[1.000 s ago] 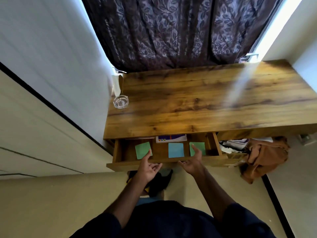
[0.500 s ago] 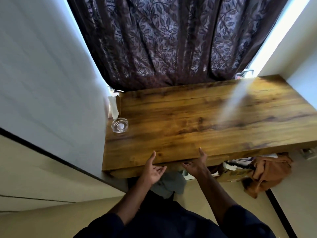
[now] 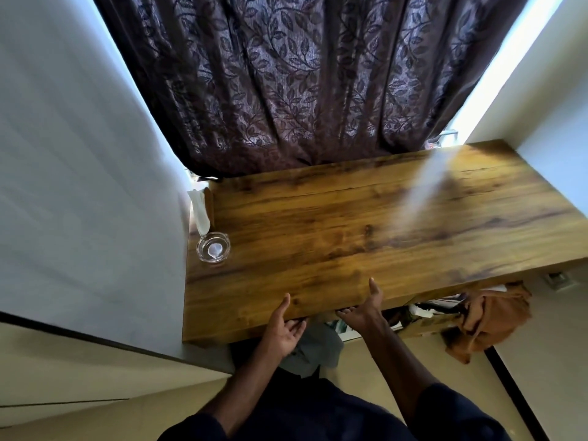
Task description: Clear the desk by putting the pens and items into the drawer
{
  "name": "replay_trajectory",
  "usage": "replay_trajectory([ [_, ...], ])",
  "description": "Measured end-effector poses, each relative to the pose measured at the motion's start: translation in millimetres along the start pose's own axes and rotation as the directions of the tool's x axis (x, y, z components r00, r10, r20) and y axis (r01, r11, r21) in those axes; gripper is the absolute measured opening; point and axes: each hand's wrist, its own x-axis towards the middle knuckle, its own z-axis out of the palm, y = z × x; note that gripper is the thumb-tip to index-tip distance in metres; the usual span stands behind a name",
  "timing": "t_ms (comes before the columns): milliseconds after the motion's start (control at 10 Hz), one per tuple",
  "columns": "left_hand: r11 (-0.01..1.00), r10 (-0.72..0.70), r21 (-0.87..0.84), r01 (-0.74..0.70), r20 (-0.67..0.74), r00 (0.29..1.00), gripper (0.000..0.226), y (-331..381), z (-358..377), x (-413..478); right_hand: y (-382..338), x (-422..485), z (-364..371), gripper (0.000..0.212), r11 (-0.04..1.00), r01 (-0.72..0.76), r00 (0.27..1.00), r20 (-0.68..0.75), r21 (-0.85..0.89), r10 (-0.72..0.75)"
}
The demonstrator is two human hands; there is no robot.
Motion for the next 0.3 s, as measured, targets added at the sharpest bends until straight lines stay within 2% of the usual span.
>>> replay_trajectory([
  [100, 0.996, 0.020, 0.092, -0.023, 0.032, 0.999, 0.059, -0.3, -4.6, 1.6, 0.7, -5.9, -2.9, 0.105, 0.998, 0.022, 0.999, 0.028, -0.061, -0.020],
  [200, 0.918, 0.023, 0.396, -0.025, 0.009, 1.000, 0.048, -4.4, -6.3, 0.5, -0.5, -15.9, -5.0, 0.093, 0.978, 0.053, 0.998, 0.034, -0.202, -0.047],
  [300, 0.699, 0.107, 0.712, -0.067, -0.011, 0.994, 0.023, -8.9, 5.2, -12.7, -2.9, -38.3, -4.4, 0.071, 0.942, 0.105, 0.993, 0.077, -0.318, -0.085],
])
